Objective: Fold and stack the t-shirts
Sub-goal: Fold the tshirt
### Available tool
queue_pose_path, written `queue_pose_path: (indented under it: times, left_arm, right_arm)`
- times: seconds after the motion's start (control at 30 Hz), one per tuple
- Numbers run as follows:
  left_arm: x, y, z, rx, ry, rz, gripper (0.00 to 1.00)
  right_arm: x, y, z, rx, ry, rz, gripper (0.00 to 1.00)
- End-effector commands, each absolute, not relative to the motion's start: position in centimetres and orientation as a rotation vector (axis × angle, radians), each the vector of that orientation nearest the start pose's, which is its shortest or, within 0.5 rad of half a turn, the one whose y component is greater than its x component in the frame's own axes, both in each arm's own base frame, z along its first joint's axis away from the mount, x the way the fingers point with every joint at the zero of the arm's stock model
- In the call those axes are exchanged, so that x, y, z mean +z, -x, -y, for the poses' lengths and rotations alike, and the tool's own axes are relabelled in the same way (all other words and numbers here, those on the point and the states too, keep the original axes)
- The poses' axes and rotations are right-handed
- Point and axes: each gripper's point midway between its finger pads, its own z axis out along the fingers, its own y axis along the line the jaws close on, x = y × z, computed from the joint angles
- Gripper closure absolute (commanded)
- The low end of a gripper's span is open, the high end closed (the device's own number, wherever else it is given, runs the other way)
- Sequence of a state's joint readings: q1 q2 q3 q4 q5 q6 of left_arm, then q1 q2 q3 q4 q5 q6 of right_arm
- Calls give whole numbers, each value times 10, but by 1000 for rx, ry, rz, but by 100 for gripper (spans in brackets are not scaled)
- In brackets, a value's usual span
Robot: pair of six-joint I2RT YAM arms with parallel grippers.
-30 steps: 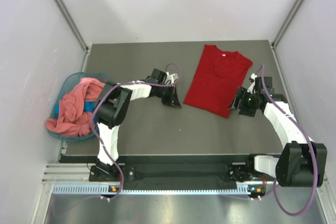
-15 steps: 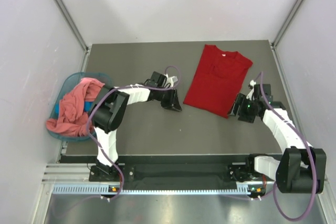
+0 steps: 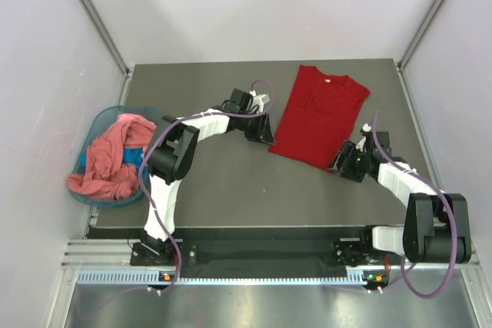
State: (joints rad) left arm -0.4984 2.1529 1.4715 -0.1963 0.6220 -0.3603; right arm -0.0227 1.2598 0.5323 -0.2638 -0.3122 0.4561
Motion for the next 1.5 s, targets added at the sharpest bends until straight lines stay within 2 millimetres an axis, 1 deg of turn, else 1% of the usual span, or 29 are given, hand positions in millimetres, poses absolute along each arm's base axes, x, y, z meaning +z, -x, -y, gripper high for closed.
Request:
queue_pose_path:
  times: [0.0, 0.07, 0.2, 0.3, 0.4, 0.5, 0.53, 0.57, 0.6, 0.63, 0.67, 0.7, 0.73, 0.83, 0.87, 0.9, 0.93, 0.97, 1.03, 1.17, 1.23, 1.27, 1.33, 1.37, 1.4, 1.43, 1.47]
  left_arm:
    - [40, -384, 336, -1111, -512, -2511, 60]
    - [36, -380, 336, -1118, -510, -2524, 56]
    - [32, -375, 333, -1125, -507, -2530, 58]
    - [27, -372, 333, -1131, -507, -2542, 59]
    - [24, -370, 332, -1136, -506, -2553, 64]
    - [22, -368, 332, -1140, -488, -2566, 78]
    - [22, -368, 332, -1145, -485, -2568, 84]
    - [23, -367, 333, -1152, -482, -2569, 96]
    - [24, -367, 334, -1162, -479, -2570, 100]
    - [25, -366, 334, -1169, -476, -2570, 100]
    - [25, -364, 334, -1172, -470, -2576, 100]
    - [29, -364, 334, -1180, -467, -2569, 100]
    - [30, -363, 334, -1174, -459, -2573, 100]
    - [35, -357, 329, -1159, -428, -2582, 100]
    - [38, -353, 327, -1153, -421, -2587, 100]
    - [39, -352, 327, -1151, -419, -2586, 100]
    - [39, -350, 326, -1147, -415, -2588, 100]
    - [39, -346, 325, -1146, -415, -2596, 100]
    - [37, -340, 322, -1141, -410, -2618, 100]
    - [27, -321, 312, -1093, -393, -2669, 100]
    - [25, -315, 308, -1075, -389, -2679, 100]
    - [25, -308, 306, -1072, -389, -2689, 100]
    - [21, -299, 302, -1071, -370, -2714, 100]
    - [25, -296, 302, -1073, -368, -2712, 100]
    - [24, -295, 299, -1047, -351, -2722, 100]
    - [19, -288, 295, -1036, -341, -2743, 100]
    - [22, -286, 295, -1036, -347, -2737, 100]
  right_arm:
    - [34, -282, -61, 545, -477, -2481, 41]
    - [32, -282, -60, 539, -477, -2481, 44]
    - [29, -282, -61, 542, -480, -2480, 46]
    - [25, -281, -63, 556, -480, -2493, 51]
    - [23, -280, -67, 590, -470, -2491, 55]
    - [17, -275, -71, 618, -471, -2529, 58]
    - [15, -273, -71, 616, -475, -2542, 60]
    - [15, -273, -70, 605, -484, -2549, 71]
    - [15, -271, -69, 596, -491, -2558, 77]
    - [13, -264, -68, 586, -509, -2588, 83]
    - [14, -263, -67, 578, -518, -2596, 90]
    - [14, -259, -66, 563, -533, -2613, 91]
    - [15, -251, -65, 555, -547, -2638, 92]
    - [18, -243, -59, 499, -575, -2662, 91]
    - [17, -235, -57, 475, -590, -2685, 91]
    - [18, -233, -56, 469, -598, -2684, 91]
    - [22, -232, -55, 465, -597, -2674, 91]
    - [21, -225, -55, 455, -606, -2686, 91]
    - [24, -220, -55, 456, -617, -2680, 90]
    - [17, -204, -61, 478, -651, -2704, 84]
    - [15, -201, -61, 474, -683, -2707, 84]
    - [13, -195, -70, 479, -643, -2734, 82]
    - [11, -188, -73, 470, -641, -2754, 80]
    - [11, -186, -76, 470, -627, -2763, 79]
    - [11, -185, -76, 464, -642, -2761, 77]
    - [14, -183, -77, 464, -632, -2758, 74]
    - [15, -183, -77, 464, -640, -2753, 74]
